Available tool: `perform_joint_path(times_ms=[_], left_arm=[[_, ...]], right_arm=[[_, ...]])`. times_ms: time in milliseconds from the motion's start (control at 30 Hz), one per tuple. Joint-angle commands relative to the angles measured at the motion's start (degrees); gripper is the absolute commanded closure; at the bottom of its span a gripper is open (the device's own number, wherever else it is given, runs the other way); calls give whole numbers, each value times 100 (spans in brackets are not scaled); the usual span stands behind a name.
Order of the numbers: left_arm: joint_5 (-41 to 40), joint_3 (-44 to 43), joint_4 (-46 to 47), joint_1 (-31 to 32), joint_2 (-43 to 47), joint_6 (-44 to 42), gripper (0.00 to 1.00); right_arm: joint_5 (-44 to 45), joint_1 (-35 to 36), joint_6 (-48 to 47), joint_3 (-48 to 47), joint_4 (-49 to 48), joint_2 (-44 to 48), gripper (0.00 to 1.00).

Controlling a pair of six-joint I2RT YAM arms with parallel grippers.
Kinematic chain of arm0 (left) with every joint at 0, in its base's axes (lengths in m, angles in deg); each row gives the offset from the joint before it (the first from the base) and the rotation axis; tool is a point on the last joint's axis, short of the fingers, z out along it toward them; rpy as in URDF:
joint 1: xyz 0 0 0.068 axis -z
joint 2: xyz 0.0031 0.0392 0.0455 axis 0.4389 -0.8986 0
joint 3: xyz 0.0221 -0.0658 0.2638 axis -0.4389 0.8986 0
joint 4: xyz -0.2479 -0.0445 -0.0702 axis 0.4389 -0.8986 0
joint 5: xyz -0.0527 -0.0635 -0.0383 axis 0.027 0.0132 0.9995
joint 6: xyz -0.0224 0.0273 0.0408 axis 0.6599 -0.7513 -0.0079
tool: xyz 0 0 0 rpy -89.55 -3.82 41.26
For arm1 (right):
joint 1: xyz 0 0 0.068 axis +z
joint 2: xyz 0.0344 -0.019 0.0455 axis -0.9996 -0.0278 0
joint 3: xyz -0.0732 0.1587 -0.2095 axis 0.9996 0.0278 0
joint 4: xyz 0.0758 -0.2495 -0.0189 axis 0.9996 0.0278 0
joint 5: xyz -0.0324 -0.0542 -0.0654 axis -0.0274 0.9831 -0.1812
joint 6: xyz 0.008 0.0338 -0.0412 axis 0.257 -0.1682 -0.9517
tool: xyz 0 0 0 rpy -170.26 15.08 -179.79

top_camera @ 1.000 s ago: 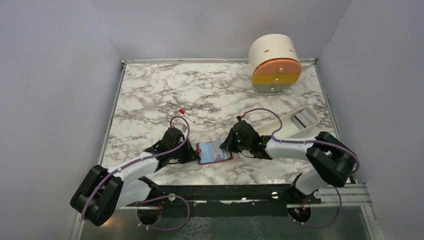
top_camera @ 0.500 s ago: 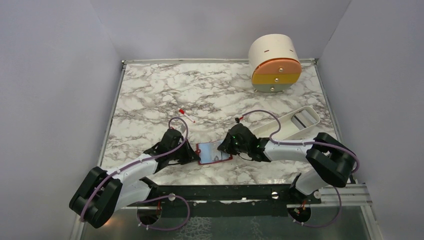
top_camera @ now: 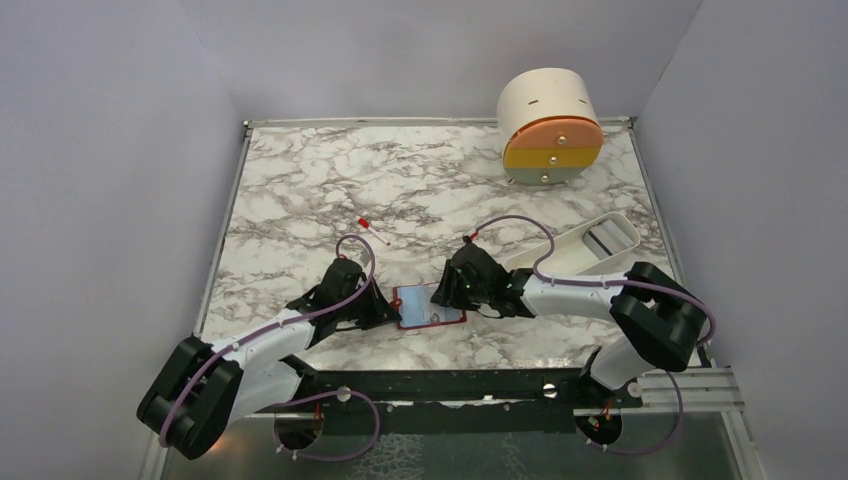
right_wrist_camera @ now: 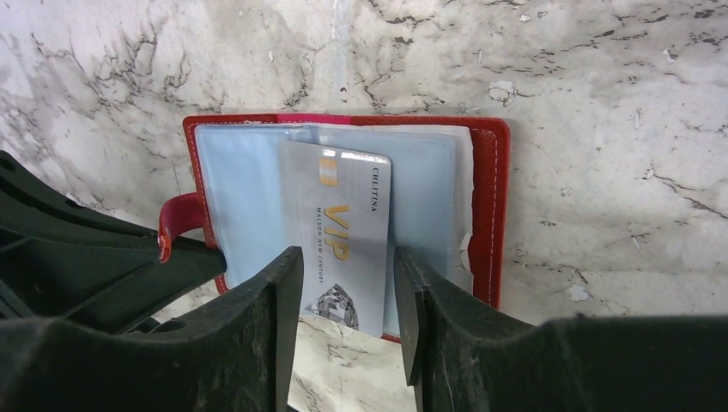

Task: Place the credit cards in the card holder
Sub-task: Insert the credit card into the card holder.

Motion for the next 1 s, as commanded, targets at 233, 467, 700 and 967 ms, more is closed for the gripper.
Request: perform_joint_path(times_ms=[233,467,700,967], left_arm=[[151,76,158,42,83,-43,100],[171,32,229,40,44,-41,100],[252,19,326,45,-24,-114,100],[286,-46,352,42,-122,-216,100]], right_arm=[[-345,125,-308,-316,-133,-400,57],[-471,214,-321,-472,-296,-551,62],[-587,249,-463,-529,-440,-694,67],[-933,259,-683,-525,-734,-785,73]])
